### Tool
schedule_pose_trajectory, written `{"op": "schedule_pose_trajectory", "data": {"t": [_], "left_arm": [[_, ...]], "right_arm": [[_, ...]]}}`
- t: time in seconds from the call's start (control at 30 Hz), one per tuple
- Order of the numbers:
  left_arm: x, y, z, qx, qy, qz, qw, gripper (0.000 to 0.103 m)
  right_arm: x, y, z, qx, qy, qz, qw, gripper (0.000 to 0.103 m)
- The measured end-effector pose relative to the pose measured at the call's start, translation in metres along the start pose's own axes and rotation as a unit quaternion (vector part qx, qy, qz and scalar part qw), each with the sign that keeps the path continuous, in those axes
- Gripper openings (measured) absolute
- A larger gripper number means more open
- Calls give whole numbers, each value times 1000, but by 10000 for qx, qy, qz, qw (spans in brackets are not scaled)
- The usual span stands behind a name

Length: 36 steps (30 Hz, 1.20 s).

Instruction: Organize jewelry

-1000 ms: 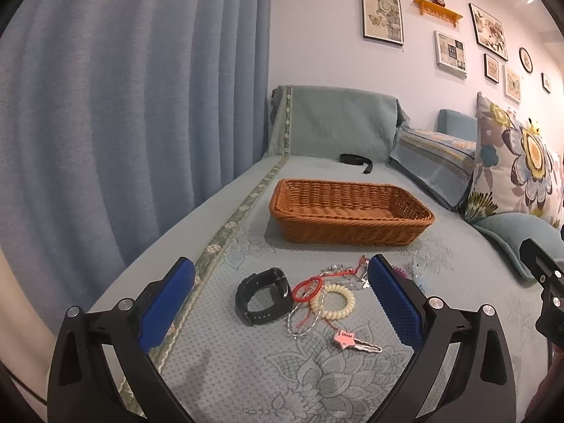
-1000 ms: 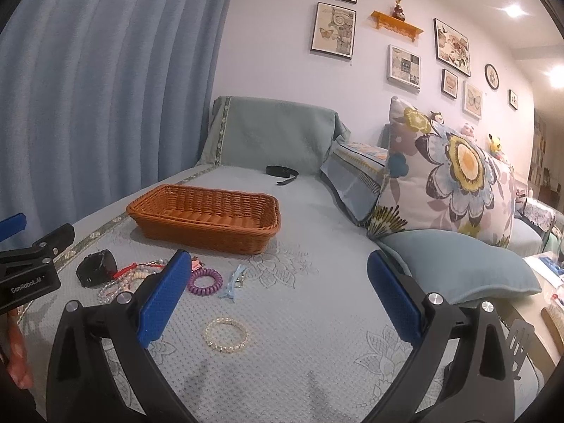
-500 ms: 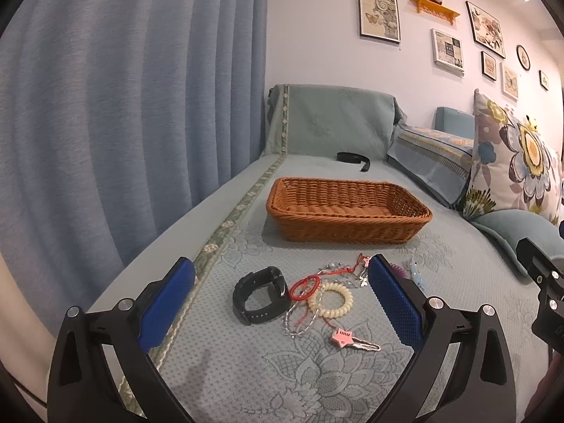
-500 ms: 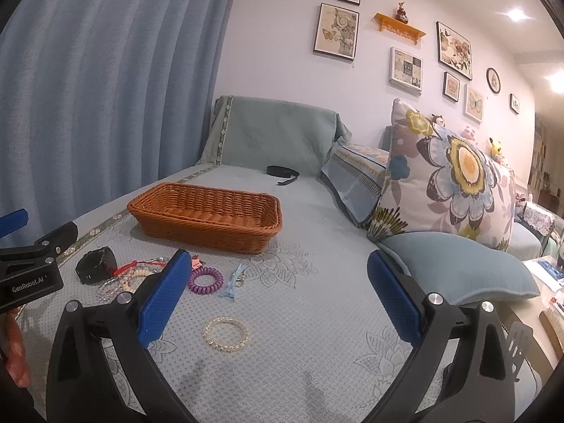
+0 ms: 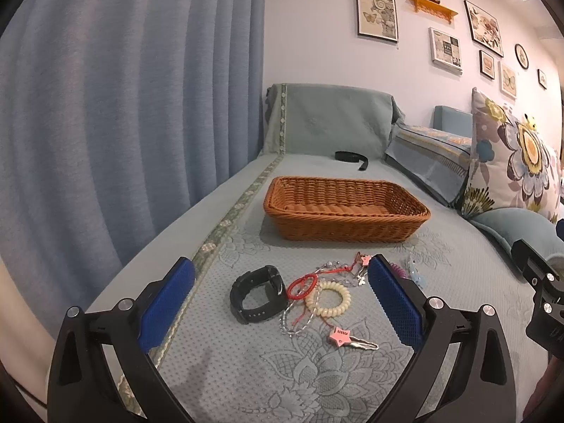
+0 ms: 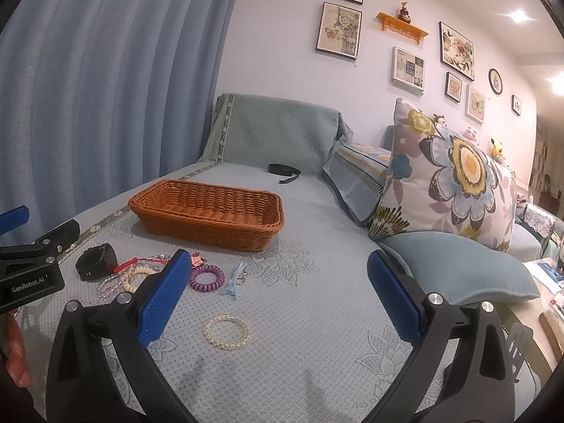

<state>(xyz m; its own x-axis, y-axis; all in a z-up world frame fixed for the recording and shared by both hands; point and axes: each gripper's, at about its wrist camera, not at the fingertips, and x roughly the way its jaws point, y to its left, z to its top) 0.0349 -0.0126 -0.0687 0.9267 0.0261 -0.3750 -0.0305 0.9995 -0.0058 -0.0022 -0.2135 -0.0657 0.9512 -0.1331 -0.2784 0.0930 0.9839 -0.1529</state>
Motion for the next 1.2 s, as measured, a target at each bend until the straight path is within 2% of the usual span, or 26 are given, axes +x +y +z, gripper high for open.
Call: {"op": "schedule_pose_trajectory", "data": {"t": [0.6, 0.87, 1.0, 1.07, 1.13, 1.2], "left_arm": [[9, 10, 1, -341, 196, -199, 9990, 95], [7, 9, 3, -207, 150, -207, 9995, 95], [8, 49, 14, -503, 144, -198, 9984, 95], [11, 78, 19, -758, 211, -166, 9968, 91], [15, 99, 18, -978, 329, -98, 9946, 87], [25, 111, 17, -1076, 582, -263, 9921, 85]], "right_arm": [[-1, 5, -1, -129, 11, 32, 9999, 95], [3, 5, -1, -119, 93, 47, 9999, 95], [10, -5, 0, 108, 300, 171, 9993, 95], [16, -12, 0, 341, 458, 315, 9979, 94], [22, -17, -1, 497, 592, 435, 9961, 86], [29, -21, -3, 649, 745, 516, 9938, 82]]}}
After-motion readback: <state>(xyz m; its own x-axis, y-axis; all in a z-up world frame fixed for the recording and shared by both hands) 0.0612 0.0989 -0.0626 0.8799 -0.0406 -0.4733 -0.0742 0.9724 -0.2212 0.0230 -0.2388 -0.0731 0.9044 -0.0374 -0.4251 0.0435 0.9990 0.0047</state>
